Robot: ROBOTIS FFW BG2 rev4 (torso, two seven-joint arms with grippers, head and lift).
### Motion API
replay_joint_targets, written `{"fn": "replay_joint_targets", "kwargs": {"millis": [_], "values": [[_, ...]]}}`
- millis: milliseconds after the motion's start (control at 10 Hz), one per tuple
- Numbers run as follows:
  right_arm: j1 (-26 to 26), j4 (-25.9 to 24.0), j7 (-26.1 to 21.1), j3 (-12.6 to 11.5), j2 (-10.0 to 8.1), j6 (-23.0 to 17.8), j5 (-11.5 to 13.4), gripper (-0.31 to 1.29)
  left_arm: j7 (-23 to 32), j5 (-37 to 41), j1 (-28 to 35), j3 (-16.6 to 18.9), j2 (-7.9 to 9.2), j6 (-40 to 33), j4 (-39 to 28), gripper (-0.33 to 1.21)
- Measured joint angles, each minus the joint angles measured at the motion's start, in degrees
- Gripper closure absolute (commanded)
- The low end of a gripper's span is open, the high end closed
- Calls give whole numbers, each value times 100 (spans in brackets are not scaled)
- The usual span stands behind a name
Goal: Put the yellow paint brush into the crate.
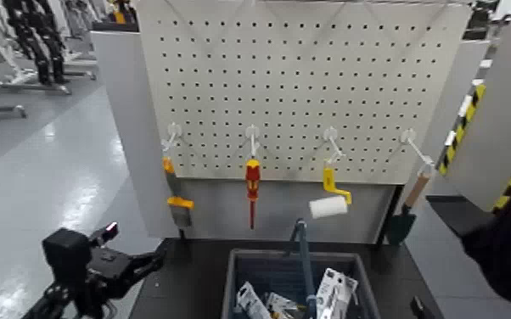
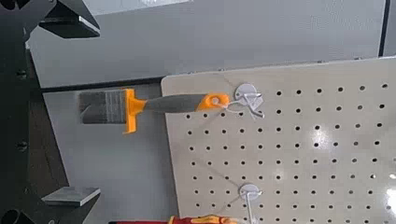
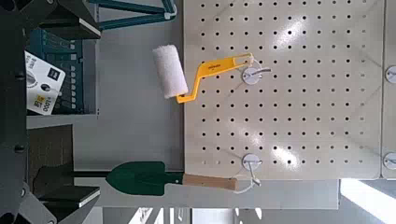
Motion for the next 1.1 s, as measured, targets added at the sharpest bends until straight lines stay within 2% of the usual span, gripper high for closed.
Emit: {"fn": "replay_joint_targets", "kwargs": {"millis": [200, 600, 800, 1100], "values": [[-1, 4, 0, 8, 4, -4, -6, 13, -396, -3, -356, 55, 177, 305, 94, 11], [-9, 15, 0, 24, 9, -16, -22, 13, -925, 227, -910, 233, 416, 615, 407, 11], [-18, 26, 0, 35, 9, -19, -28, 13, -1252, 438, -1281, 139, 643, 784, 751, 11], [-42, 34, 0, 53, 0, -28, -30, 13, -1780, 623, -1895, -201, 946, 1013, 1372, 11]]}}
